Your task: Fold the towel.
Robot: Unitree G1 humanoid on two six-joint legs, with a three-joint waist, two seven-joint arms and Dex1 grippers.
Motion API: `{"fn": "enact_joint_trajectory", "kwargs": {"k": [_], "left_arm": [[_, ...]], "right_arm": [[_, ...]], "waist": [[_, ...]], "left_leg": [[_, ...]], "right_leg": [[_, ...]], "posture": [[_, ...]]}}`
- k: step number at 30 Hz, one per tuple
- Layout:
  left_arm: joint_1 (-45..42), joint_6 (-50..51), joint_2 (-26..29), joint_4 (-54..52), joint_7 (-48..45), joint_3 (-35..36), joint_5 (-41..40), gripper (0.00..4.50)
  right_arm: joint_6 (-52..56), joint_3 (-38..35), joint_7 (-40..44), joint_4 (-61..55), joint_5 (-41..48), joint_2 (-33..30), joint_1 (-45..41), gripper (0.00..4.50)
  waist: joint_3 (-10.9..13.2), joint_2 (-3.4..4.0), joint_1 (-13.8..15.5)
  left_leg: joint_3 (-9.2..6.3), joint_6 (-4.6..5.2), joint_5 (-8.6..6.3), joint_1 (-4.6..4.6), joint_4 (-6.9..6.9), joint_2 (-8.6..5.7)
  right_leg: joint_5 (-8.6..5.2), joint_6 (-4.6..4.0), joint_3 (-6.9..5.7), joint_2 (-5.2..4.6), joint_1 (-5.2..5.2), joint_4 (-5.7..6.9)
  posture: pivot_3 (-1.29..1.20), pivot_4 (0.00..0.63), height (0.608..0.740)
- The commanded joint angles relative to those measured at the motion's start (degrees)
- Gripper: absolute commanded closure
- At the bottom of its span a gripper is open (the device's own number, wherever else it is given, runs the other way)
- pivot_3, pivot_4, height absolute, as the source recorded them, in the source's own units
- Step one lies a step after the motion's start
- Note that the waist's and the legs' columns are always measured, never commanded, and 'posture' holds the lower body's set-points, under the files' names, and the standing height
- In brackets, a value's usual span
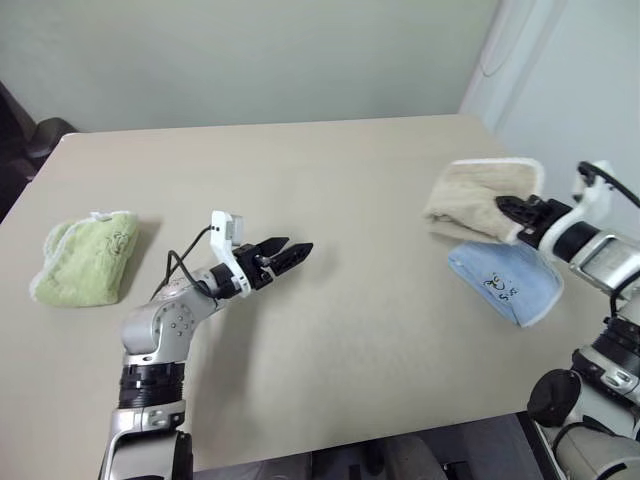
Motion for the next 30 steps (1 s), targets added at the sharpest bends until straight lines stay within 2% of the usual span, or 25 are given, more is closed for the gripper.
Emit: {"fn": "enact_joint_trajectory", "kwargs": {"k": [1,4,8,16,21,30], "left_arm": [[-2.1,-1.4,-0.5,0.0,-0.4,-0.5,-0.3,0.00],[-2.8,-1.3,-0.9,0.5,-0.7,-1.1,-0.2,0.00],[-2.7,-1.3,-0.9,0.4,-0.8,-1.3,-0.3,0.00],[-2.1,-1.1,-1.0,0.3,-0.8,-1.3,-0.6,0.00],[-1.7,-1.2,-1.4,-0.1,-0.5,-1.3,-0.7,0.00],[-1.5,-1.2,-1.3,0.2,-0.5,-0.8,-0.7,0.00]], "right_arm": [[4.9,-7.8,-5.6,-0.3,-2.3,-0.4,-2.2,4.49],[9.1,-11.7,-7.3,-1.6,-3.9,0.5,-2.2,4.49],[9.8,-13.4,-8.0,-3.0,-4.2,1.1,-2.4,4.49],[9.8,-16.8,-11.9,-7.0,0.5,3.3,-9.2,4.49],[9.8,-17.0,-15.7,-9.8,2.3,7.1,-5.4,4.49],[9.8,-18.8,-17.2,-13.4,2.8,11.5,2.2,4.49]], "waist": [[0.0,0.00,-0.1],[0.0,0.00,-0.1],[0.0,0.04,-0.5],[0.0,0.13,-0.5],[0.0,0.12,-0.3],[0.0,0.13,0.1]], "left_leg": [[0.00,0.00,0.00,0.00,0.00,0.01],[0.01,0.04,0.01,0.01,-0.01,0.02],[0.06,0.08,-0.01,0.00,-0.02,0.02],[0.09,0.17,-0.04,-0.01,-0.03,0.00],[0.08,0.24,-0.11,-0.02,-0.01,-0.03],[0.09,0.35,-0.19,-0.02,0.04,-0.13]], "right_leg": [[0.00,0.00,0.00,0.00,0.00,0.00],[-0.04,0.07,-0.01,0.01,0.00,0.00],[-0.12,0.20,0.02,0.00,-0.01,0.00],[-0.20,0.32,0.12,0.01,-0.03,0.00],[-0.23,0.37,0.12,-0.01,-0.01,0.00],[-0.24,0.38,0.15,-0.08,0.02,0.00]], "posture": [[0.00,0.150,0.740],[0.00,0.150,0.740],[0.00,0.150,0.740],[0.00,0.150,0.740],[0.00,0.150,0.740],[0.00,0.150,0.740]]}}
